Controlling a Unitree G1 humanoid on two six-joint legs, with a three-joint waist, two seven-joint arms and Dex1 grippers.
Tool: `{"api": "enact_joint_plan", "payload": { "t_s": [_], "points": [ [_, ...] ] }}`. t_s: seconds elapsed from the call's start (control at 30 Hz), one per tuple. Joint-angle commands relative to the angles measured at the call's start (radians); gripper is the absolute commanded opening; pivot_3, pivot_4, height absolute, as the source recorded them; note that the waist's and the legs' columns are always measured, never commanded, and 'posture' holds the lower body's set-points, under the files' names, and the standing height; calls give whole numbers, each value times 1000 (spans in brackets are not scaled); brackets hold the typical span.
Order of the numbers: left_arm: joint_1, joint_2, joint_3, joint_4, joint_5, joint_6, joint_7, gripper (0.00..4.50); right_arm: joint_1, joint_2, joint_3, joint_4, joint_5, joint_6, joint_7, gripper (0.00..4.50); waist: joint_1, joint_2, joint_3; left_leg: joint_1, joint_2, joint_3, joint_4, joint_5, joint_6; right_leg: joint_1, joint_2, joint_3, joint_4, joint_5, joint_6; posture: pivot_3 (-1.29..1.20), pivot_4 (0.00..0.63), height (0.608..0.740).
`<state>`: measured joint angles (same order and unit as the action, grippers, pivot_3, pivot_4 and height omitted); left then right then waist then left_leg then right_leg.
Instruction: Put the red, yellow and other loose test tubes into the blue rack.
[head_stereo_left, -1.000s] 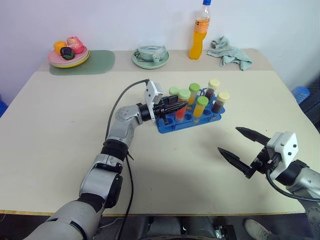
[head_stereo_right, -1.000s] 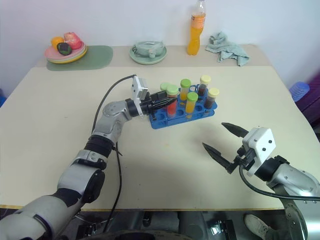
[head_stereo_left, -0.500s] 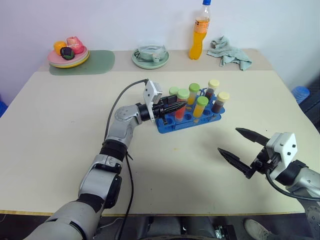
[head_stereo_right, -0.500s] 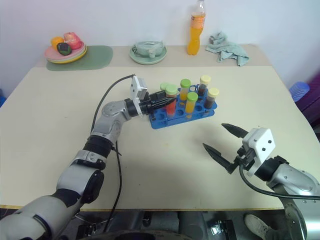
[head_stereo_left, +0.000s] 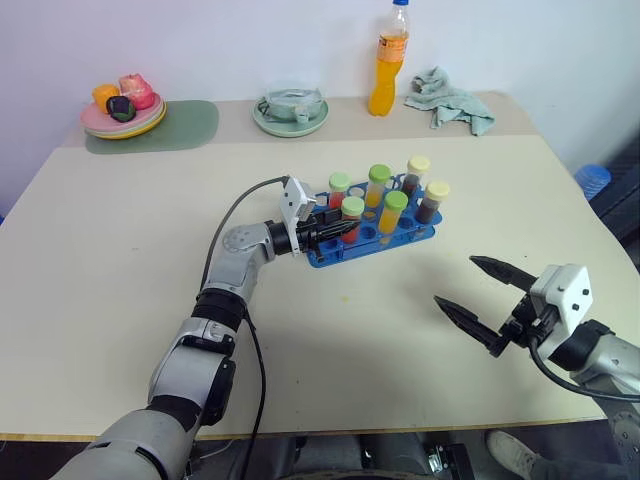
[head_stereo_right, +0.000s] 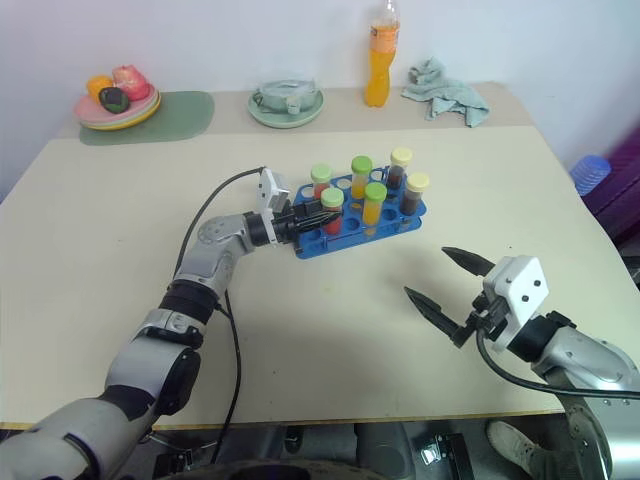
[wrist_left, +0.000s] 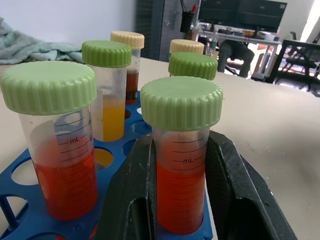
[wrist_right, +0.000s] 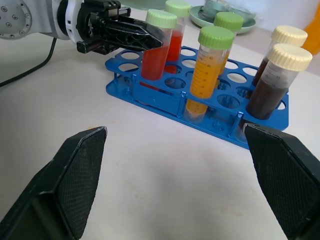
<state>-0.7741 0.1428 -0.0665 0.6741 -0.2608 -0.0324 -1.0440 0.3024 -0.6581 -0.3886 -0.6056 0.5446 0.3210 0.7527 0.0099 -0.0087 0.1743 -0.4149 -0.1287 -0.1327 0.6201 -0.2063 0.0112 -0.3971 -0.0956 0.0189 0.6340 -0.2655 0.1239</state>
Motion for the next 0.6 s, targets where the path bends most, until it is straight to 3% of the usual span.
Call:
{"api": "enact_joint_plan", "payload": {
  "t_s": [0.03, 0.23, 0.47, 0.6],
  "points": [
    [3, 4, 1, 2, 14, -4, 9, 736, -11, -4, -6, -17, 6, -10, 0, 4500, 0, 0, 0, 0, 0, 0, 0, 0, 0, 0, 0, 0, 0, 0, 0, 0, 150, 739],
    [8, -1, 9, -22, -13, 5, -29, 736, -15, -5, -3, -18, 5, -6, -2, 4500, 2, 0, 0, 0, 0, 0, 0, 0, 0, 0, 0, 0, 0, 0, 0, 0, 150, 739],
    [43, 6, -5, -121, -8, 68, -6, 3930, -10, -5, -3, -19, 5, -6, 1, 4500, 4, 0, 0, 0, 0, 0, 0, 0, 0, 0, 0, 0, 0, 0, 0, 0, 150, 739],
    [129, 46, -12, -279, -27, 128, -21, 3930, -5, -8, -8, -18, 7, -6, 6, 4500, 2, 0, 0, 0, 0, 0, 0, 0, 0, 0, -1, 0, 0, 0, 0, 0, 150, 739]
  ]
}}
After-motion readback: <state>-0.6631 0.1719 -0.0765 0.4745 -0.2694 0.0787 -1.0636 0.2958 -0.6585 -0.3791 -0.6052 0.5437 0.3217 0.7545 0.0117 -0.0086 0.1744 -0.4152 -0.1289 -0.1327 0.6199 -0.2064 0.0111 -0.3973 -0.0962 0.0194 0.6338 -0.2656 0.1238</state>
